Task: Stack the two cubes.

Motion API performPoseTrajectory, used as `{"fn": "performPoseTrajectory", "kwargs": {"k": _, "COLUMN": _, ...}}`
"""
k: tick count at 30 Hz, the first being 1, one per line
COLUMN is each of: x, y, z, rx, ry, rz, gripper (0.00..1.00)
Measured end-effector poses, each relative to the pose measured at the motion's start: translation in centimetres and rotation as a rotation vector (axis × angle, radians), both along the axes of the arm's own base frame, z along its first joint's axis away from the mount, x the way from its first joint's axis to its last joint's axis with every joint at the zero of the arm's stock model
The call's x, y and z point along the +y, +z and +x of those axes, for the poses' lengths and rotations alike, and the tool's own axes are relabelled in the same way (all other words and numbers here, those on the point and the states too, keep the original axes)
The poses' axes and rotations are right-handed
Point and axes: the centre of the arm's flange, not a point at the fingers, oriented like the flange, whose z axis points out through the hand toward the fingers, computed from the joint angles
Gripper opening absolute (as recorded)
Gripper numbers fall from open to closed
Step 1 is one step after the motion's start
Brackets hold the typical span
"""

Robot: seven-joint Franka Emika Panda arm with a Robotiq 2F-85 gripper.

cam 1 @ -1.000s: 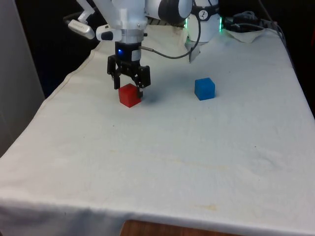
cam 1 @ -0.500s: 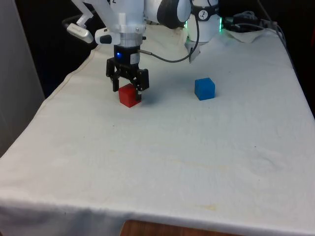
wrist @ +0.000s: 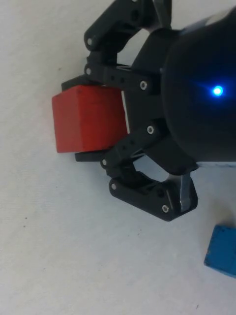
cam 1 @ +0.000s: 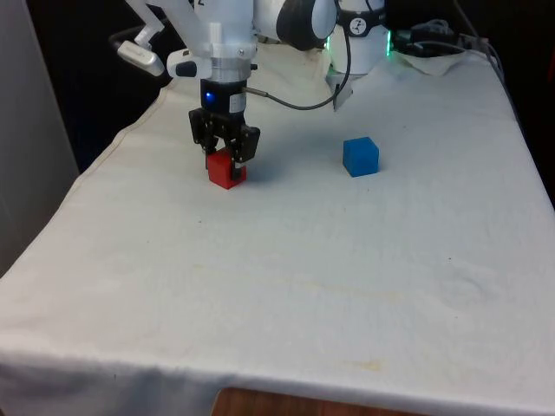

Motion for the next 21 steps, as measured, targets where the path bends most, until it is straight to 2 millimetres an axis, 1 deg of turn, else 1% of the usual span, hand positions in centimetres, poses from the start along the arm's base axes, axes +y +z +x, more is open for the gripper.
{"fn": "performPoseTrajectory", "kwargs": {"k": 6, "x": 0.0, "y": 0.0, "z": 0.0, "rx": 0.001, "ry": 0.0, "rz": 0.0, "gripper": 0.04}}
{"fn": "performPoseTrajectory", "kwargs": {"k": 10, "x": -0.3, "y": 0.8, "z": 0.1, "rx": -0.002, "ry": -0.001, "rz": 0.004, "gripper": 0.04}}
{"fn": "performPoseTrajectory", "kwargs": {"k": 14, "x": -0.4, "y": 2.4, "z": 0.2, "rx": 0.0, "ry": 0.007, "rz": 0.018, "gripper": 0.04}}
{"fn": "performPoseTrajectory", "kwargs": {"k": 16, "x": -0.4, "y": 2.7, "z": 0.2, "rx": 0.0, "ry": 0.008, "rz": 0.022, "gripper": 0.04}}
{"fn": "performPoseTrajectory", "kwargs": {"k": 18, "x": -0.4, "y": 3.8, "z": 0.3, "rx": -0.003, "ry": 0.011, "rz": 0.029, "gripper": 0.04}}
{"fn": "performPoseTrajectory", "kwargs": {"k": 19, "x": -0.4, "y": 3.8, "z": 0.3, "rx": -0.003, "ry": 0.011, "rz": 0.029, "gripper": 0.04}}
{"fn": "performPoseTrajectory", "kwargs": {"k": 20, "x": -0.4, "y": 4.5, "z": 0.3, "rx": -0.007, "ry": 0.013, "rz": 0.033, "gripper": 0.04}}
{"fn": "performPoseTrajectory", "kwargs": {"k": 21, "x": -0.4, "y": 4.5, "z": 0.3, "rx": -0.007, "ry": 0.013, "rz": 0.033, "gripper": 0.04}}
